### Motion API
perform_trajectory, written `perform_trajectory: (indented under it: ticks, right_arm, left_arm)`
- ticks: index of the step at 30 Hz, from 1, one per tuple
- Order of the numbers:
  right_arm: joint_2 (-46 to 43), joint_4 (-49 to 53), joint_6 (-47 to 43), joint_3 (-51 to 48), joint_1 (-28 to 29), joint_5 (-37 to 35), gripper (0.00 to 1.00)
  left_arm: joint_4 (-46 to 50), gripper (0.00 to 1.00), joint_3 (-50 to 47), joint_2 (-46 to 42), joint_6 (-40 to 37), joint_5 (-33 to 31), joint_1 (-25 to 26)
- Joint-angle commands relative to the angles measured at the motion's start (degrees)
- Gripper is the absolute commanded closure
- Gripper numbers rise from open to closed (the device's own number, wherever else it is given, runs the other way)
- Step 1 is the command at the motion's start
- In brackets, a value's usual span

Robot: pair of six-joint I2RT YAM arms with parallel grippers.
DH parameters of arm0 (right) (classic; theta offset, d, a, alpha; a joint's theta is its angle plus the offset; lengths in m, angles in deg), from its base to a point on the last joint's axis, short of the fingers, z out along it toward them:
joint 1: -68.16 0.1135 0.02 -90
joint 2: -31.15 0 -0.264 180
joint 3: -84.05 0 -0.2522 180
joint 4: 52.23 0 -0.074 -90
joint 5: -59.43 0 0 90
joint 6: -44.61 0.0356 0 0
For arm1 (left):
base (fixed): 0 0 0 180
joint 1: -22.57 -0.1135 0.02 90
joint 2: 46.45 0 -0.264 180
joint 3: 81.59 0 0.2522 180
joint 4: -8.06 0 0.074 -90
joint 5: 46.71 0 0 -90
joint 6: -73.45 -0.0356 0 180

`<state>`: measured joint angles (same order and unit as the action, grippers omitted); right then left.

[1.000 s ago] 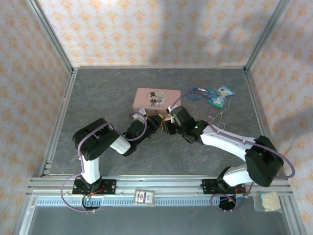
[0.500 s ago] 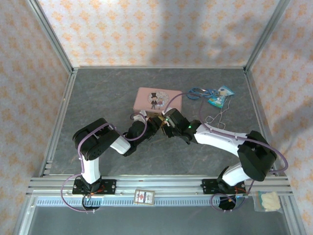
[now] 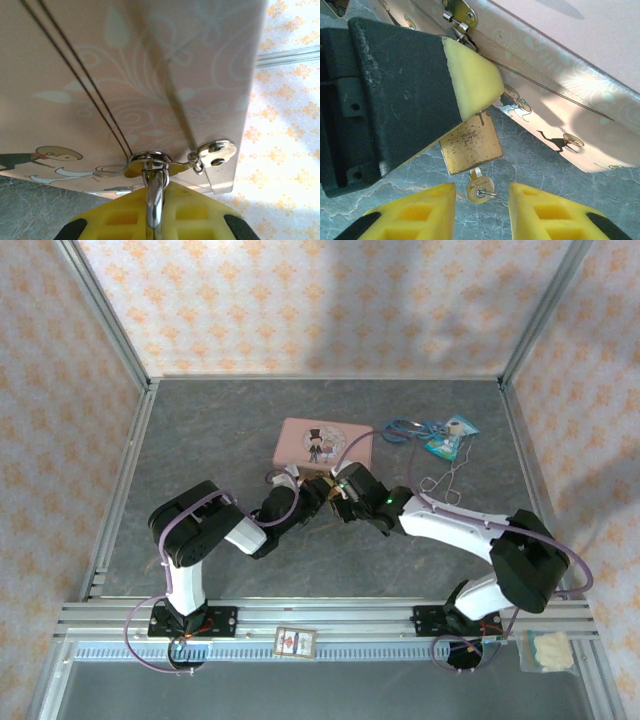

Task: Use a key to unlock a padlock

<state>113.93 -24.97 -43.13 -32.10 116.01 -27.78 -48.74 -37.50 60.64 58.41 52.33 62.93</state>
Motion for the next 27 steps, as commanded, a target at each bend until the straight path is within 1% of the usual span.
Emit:
perform_trajectory:
  ticks: [1, 4, 9, 12, 17, 27]
  right_arm:
    - [1.0, 1.3, 0.2, -0.4, 0.5, -0.8, 0.68]
    - [2.1, 2.1, 0.1, -0.4, 0.5, -0.7, 0.68]
    - [1.1, 2.7, 0.0, -1.4, 0.5, -1.8, 0.68]
    - [0.5, 0.7, 0.1, -2.4, 0.5, -1.4, 0.68]
    - [2.7, -3.1, -0.4, -1.5, 0.4, -1.6, 0.68]
    - [4.6, -6.1, -1.9, -0.3, 0.5, -6.4, 0.81]
  left_arm:
    - [-5.8, 1.00, 0.8, 0.0, -0.3, 1.6, -0.4]
    - [-5.5, 1.00, 0.3, -0.6, -0.5, 1.2, -0.4]
    - [-5.6, 1.00, -0.3, -0.9, -0.7, 0.8, -0.5]
    - [-5.9, 1.00, -0.4, -1.1, -0.6, 1.3, -0.5]
    - [-5.4, 1.00, -0.4, -1.7, -0.7, 2.0, -0.5]
    - [-7.0, 1.00, -1.5, -2.0, 0.5, 3.0, -0.5]
